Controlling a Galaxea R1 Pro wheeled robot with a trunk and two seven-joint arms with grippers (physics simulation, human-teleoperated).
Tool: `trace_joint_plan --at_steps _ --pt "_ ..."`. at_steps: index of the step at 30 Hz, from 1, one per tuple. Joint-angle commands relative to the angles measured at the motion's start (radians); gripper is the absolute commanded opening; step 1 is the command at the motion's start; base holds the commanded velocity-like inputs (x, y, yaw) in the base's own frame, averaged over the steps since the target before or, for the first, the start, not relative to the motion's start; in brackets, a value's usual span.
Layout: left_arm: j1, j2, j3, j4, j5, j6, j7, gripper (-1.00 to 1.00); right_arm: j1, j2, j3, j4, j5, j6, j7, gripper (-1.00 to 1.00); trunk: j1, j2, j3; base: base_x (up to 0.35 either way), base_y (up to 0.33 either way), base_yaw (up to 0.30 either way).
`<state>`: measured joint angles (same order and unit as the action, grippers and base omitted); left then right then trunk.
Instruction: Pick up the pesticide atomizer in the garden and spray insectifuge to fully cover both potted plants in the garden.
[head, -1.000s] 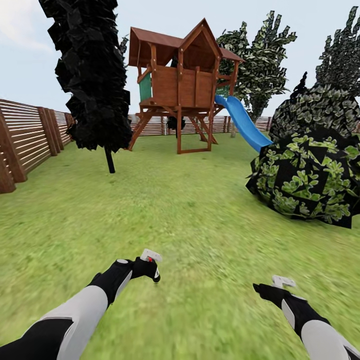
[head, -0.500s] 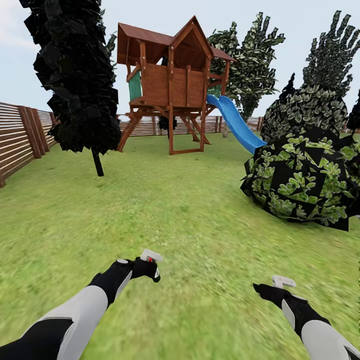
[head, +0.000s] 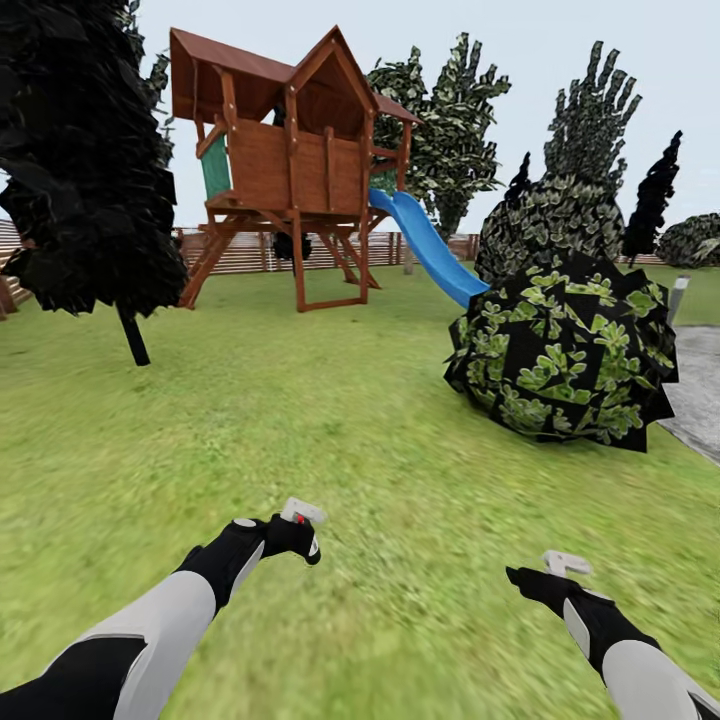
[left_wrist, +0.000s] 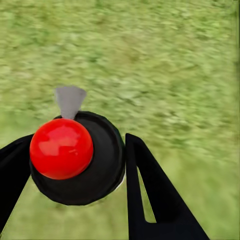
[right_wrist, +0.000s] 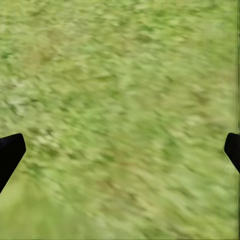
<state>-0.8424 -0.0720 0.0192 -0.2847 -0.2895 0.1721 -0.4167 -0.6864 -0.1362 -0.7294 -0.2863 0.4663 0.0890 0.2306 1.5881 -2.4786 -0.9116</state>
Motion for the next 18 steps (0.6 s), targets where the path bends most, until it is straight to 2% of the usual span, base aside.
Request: trace_joint_plan --at_steps 1,6,18 --pt "0.0 0.0 0.002 -0.002 -0.002 0.007 -0.004 -1.0 -0.001 0.001 -0.008 -0.002 0.008 0.005 0.007 1.0 0.0 0.0 -0.001 0.336 0.0 -0.19" --pt "0.0 0.0 0.002 -0.003 -0.002 0.007 -0.004 -1.0 -0.001 0.001 -0.008 -0.002 0.008 0.005 0.007 1.0 0.0 0.0 -0.001 0.336 0.0 -0.11" --pt "0.0 0.0 0.002 -0.002 -0.002 0.007 -0.004 -1.0 -0.001 0.001 -0.008 -0.002 0.008 0.005 0.007 1.0 0.0 0.0 -0.001 0.336 0.0 -0.005"
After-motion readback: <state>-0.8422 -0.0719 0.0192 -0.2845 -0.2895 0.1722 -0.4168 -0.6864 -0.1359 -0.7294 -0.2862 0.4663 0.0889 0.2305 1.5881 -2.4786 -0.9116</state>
